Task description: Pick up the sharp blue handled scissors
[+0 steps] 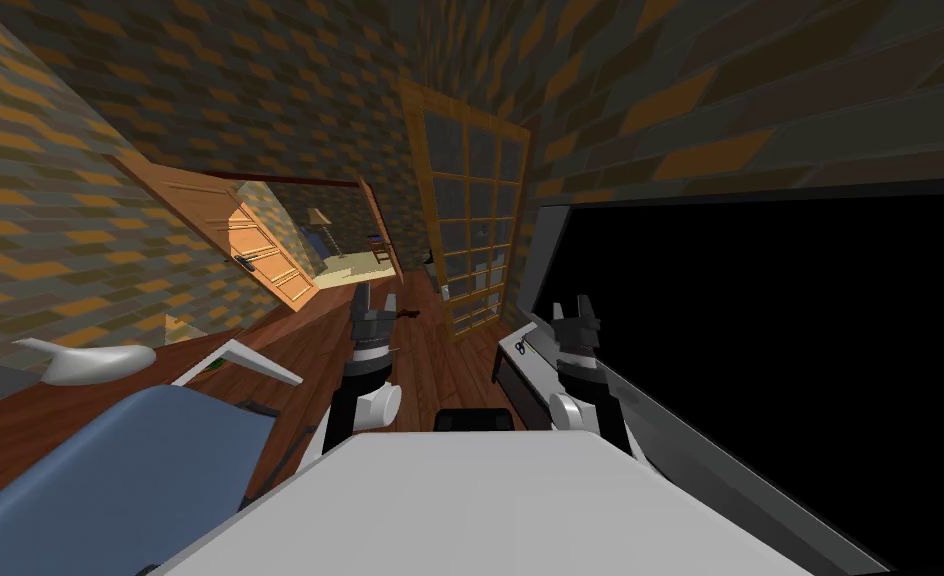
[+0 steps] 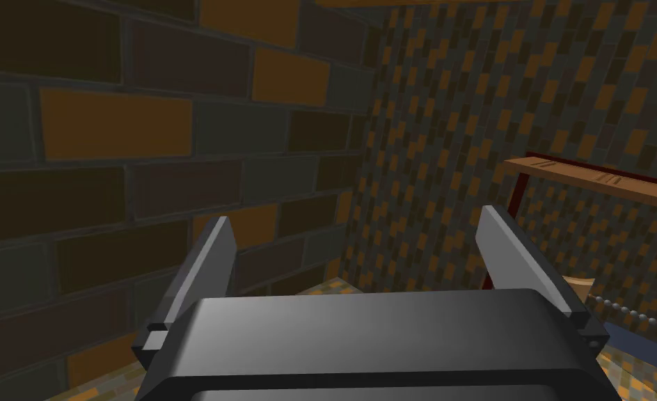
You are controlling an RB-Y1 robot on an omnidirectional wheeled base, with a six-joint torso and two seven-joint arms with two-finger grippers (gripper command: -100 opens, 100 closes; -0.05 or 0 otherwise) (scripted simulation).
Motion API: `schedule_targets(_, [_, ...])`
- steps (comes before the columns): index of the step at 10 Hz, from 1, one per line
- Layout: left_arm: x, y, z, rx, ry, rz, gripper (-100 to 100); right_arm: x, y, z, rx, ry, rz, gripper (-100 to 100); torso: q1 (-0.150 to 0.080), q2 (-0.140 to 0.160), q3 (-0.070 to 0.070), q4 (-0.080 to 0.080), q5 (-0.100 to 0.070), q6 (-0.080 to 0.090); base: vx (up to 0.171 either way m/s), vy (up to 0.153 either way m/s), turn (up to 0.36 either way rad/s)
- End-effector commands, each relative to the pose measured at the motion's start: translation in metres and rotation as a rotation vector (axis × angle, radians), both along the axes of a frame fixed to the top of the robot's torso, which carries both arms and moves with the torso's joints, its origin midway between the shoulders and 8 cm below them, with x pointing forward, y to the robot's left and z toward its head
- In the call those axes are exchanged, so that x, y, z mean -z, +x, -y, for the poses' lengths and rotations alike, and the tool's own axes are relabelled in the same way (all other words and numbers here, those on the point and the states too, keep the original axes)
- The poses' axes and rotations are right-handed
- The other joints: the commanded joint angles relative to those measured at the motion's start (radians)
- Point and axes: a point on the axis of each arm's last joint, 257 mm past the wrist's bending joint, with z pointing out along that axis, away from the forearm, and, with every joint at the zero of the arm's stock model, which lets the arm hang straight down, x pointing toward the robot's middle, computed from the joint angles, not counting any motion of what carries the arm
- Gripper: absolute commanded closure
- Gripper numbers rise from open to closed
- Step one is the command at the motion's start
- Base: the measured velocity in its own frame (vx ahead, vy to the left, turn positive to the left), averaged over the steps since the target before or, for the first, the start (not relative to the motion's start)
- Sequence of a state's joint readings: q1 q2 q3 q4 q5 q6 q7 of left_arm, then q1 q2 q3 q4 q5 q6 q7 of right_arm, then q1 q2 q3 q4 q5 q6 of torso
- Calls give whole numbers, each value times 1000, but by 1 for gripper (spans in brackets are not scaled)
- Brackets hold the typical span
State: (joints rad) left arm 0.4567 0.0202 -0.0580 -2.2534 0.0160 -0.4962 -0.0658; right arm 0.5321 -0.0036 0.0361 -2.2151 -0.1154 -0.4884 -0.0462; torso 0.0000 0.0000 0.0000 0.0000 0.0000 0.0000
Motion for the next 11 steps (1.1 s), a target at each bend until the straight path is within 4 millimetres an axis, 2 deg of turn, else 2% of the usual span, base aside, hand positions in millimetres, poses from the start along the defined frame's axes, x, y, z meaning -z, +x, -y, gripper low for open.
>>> schedule_targets(1, [0,0,0,0,0,0,0,15,7,-10,-19,-51,-45,-100,0,0,0,0,0,0,-42,-31,57])
schedule_targets(4, [0,0,0,0,0,0,0,54,21,-33,-56,-156,-144,-100,-8,5,3,1,-2,0,-86,-112,114])
schedule_targets(6, [0,0,0,0,0,0,0,81,28,-46,-80,-224,-206,-100,-6,5,3,1,-1,0,-73,-77,93])
schedule_targets(7, [0,0,0,0,0,0,0,82,28,-46,-80,-224,-207,-100,-5,5,3,1,-1,0,-52,-41,48])
schedule_targets(11, [0,0,0,0,0,0,0,151,38,-74,-137,-390,-351,-100,-4,4,2,1,-1,0,-64,-50,120])
